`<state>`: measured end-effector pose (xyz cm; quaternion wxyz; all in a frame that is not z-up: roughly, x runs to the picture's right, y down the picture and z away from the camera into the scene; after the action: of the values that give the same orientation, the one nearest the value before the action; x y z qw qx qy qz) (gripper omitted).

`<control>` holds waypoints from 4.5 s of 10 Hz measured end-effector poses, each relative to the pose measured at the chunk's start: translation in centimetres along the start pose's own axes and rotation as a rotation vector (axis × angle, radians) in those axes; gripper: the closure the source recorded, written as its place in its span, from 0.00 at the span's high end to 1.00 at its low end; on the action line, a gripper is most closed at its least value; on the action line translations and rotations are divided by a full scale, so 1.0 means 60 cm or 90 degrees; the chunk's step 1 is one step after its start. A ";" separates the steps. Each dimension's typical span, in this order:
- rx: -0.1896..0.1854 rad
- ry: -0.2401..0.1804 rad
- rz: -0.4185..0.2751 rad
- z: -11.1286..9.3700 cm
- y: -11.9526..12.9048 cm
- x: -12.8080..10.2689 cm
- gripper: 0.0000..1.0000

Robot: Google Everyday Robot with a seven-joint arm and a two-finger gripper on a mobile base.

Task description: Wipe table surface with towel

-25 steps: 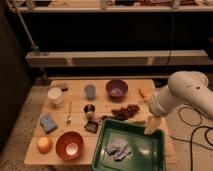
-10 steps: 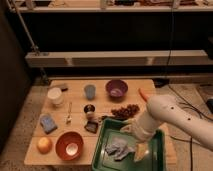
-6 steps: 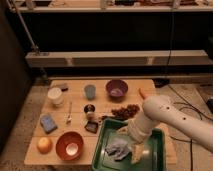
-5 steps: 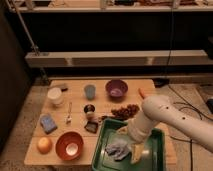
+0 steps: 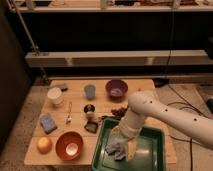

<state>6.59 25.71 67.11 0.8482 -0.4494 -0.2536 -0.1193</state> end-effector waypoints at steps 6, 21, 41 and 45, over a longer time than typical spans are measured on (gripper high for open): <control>-0.026 0.014 0.014 0.024 -0.006 0.026 0.80; 0.000 0.013 -0.046 0.060 0.001 0.068 0.14; 0.038 0.041 -0.058 -0.015 0.010 0.047 0.66; 0.011 0.027 -0.047 0.017 -0.005 0.078 0.66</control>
<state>10.09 26.48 70.30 0.8525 -0.4295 -0.2527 -0.1577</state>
